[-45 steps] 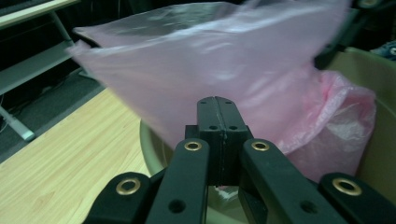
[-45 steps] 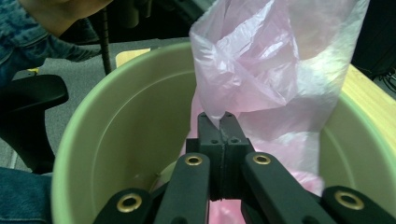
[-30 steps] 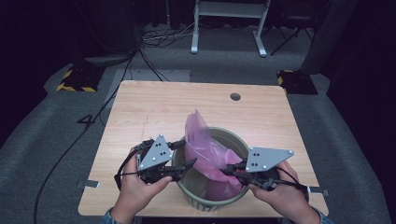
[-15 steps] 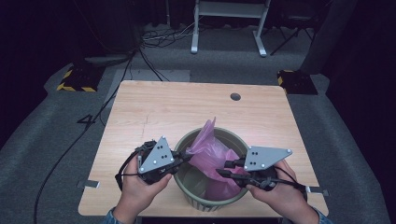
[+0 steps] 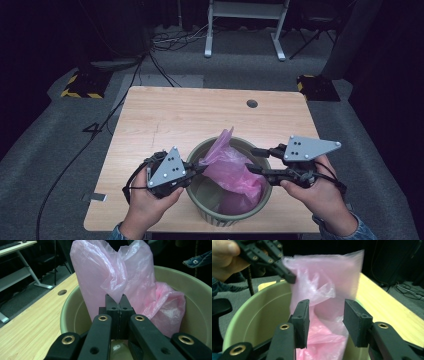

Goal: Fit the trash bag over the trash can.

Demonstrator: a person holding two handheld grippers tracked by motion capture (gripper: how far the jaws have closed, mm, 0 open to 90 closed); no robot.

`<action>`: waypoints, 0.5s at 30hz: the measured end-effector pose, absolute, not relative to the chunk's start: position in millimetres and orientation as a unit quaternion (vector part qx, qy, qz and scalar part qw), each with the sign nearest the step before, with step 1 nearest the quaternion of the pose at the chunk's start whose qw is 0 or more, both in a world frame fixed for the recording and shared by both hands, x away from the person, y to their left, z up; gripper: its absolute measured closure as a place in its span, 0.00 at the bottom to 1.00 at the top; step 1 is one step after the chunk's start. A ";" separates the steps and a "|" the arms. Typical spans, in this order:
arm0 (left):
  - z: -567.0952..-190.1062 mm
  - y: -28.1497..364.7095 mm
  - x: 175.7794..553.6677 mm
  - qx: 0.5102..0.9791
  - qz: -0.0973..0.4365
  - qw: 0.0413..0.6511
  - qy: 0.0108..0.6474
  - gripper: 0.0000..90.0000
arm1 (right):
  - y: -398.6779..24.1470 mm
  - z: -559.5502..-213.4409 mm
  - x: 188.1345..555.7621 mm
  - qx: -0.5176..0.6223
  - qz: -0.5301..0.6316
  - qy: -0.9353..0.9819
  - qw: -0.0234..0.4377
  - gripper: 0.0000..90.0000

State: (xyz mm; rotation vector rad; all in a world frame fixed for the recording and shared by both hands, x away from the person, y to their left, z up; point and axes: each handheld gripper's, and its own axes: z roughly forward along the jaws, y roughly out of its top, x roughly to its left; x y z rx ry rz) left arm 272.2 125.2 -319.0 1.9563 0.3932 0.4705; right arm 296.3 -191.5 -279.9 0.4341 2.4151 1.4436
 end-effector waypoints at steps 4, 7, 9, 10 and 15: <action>-317.7 123.7 270.8 0.816 0.197 0.520 0.159 1.00 | -195.5 -273.1 301.0 0.162 0.508 0.831 0.156 0.64; -316.4 120.3 269.7 0.817 0.196 0.521 0.151 1.00 | -194.5 -268.9 305.7 0.170 0.515 0.825 0.161 0.64; -315.8 117.7 269.3 0.819 0.196 0.520 0.145 1.00 | -190.5 -267.7 308.2 0.170 0.519 0.823 0.158 0.63; -315.6 116.5 269.4 0.819 0.195 0.520 0.143 1.00 | -187.6 -267.7 309.2 0.169 0.521 0.822 0.154 0.61; -314.9 111.8 269.8 0.819 0.191 0.524 0.136 1.00 | -167.5 -274.4 316.4 0.157 0.527 0.824 0.134 0.55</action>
